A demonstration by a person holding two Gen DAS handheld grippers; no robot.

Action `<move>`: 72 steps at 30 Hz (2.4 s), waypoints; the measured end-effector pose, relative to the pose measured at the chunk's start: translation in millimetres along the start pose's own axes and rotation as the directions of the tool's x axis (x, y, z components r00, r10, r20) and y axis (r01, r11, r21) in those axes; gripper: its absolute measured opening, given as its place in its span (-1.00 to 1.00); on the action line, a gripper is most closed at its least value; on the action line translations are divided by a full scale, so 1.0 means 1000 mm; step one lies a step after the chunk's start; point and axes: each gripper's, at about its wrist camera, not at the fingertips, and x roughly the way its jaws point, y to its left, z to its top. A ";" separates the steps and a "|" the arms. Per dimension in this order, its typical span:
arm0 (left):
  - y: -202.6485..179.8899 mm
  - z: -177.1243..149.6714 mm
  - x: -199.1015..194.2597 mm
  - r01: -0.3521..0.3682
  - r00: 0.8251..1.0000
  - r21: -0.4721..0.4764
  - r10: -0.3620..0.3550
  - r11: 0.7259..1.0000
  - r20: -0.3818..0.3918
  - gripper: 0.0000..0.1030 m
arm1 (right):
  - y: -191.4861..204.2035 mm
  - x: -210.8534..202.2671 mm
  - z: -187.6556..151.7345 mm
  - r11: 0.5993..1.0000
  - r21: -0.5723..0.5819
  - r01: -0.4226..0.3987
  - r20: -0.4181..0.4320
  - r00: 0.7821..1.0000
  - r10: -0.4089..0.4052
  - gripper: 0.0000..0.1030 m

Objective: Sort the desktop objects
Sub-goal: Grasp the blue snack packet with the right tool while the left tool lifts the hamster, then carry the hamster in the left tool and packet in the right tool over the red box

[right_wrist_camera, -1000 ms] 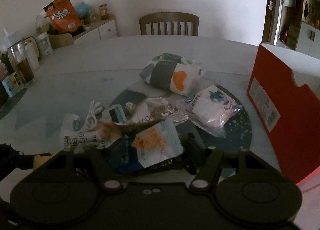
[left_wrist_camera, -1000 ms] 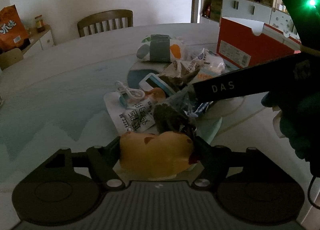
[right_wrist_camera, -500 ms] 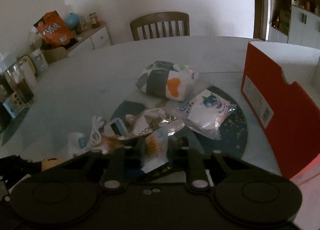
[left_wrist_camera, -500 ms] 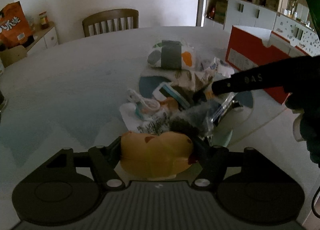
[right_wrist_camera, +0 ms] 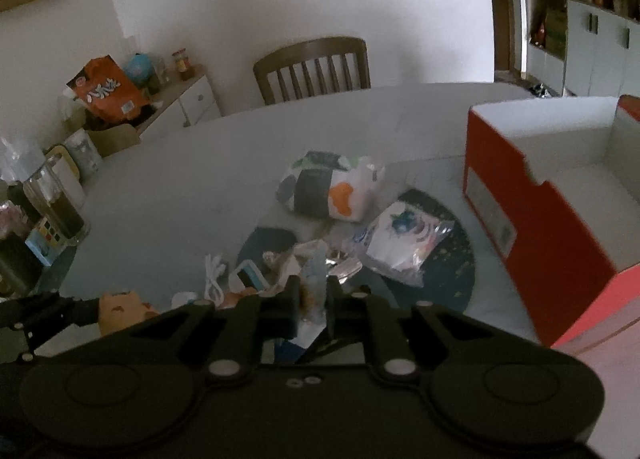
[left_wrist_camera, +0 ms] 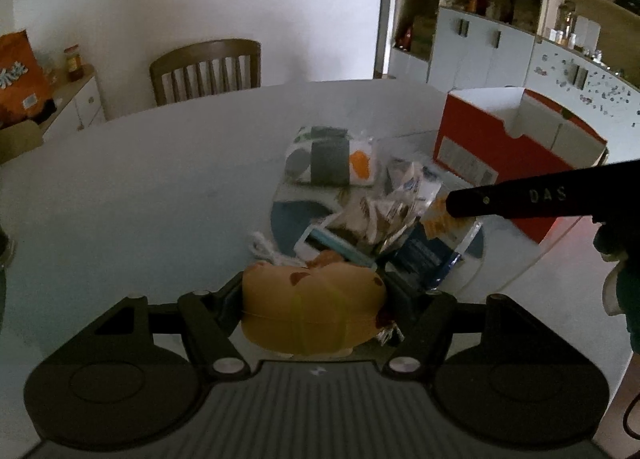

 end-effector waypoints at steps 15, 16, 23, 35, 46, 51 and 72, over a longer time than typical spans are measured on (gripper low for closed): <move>-0.024 0.049 -0.023 0.180 0.983 0.131 -0.185 0.975 0.021 0.37 | -0.012 -0.063 0.023 0.997 0.043 0.061 0.119 0.991 -0.066 -0.77; -0.028 0.052 -0.025 0.192 0.980 0.142 -0.197 0.971 0.024 0.37 | -0.014 -0.068 0.025 0.997 0.046 0.069 0.130 0.989 -0.074 -0.77; -0.055 0.074 -0.028 0.257 0.962 0.205 -0.271 0.944 0.040 0.37 | -0.033 -0.093 0.035 0.992 0.073 0.104 0.192 0.974 -0.117 -0.77; -0.119 0.102 -0.017 0.300 0.947 0.251 -0.319 0.920 0.037 0.37 | -0.090 -0.109 0.055 0.991 0.081 0.111 0.236 0.963 -0.127 -0.77; -0.197 0.123 0.004 0.305 0.944 0.287 -0.329 0.908 0.038 0.37 | -0.157 -0.112 0.067 0.993 0.077 0.094 0.228 0.967 -0.109 -0.77; -0.231 0.130 0.016 0.305 0.943 0.313 -0.331 0.899 0.032 0.37 | -0.187 -0.108 0.066 0.992 0.084 0.092 0.216 0.970 -0.108 -0.77; -0.294 0.154 0.128 0.323 0.945 0.352 -0.280 0.879 -0.169 0.37 | -0.263 -0.063 0.058 0.991 0.102 0.086 0.117 0.988 -0.098 -0.77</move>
